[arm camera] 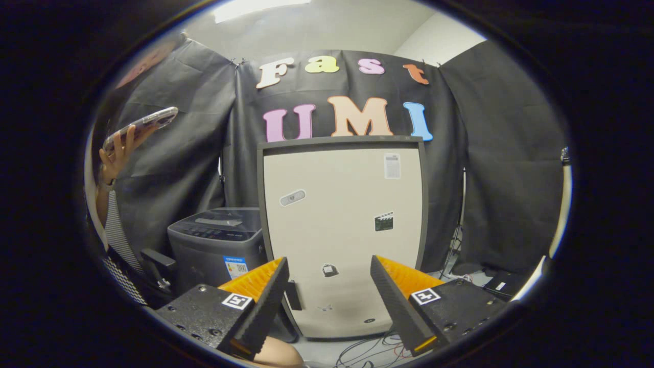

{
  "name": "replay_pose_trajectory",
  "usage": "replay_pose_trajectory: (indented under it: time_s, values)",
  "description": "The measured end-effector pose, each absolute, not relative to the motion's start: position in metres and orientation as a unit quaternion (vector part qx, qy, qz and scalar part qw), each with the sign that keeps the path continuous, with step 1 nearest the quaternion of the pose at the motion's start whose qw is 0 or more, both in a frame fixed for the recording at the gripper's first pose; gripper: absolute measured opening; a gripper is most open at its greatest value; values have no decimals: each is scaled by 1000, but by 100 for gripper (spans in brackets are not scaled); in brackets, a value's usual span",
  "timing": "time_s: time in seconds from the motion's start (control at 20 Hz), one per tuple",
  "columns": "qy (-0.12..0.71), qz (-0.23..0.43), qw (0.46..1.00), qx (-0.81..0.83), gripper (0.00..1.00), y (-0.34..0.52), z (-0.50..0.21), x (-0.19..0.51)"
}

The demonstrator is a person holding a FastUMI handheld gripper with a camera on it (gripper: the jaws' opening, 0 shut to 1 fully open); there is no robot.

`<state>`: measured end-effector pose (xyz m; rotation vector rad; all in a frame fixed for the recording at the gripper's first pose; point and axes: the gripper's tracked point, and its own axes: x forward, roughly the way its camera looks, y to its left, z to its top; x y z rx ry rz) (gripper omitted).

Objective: Put the clothes into the washing machine and then close the washing machine lid.

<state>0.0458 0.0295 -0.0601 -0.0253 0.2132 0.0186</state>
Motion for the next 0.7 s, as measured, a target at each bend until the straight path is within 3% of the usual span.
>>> replay_pose_trajectory:
  time_s: [0.7]
  values:
    - [108,-4,994,-10,97,26,-59,44]
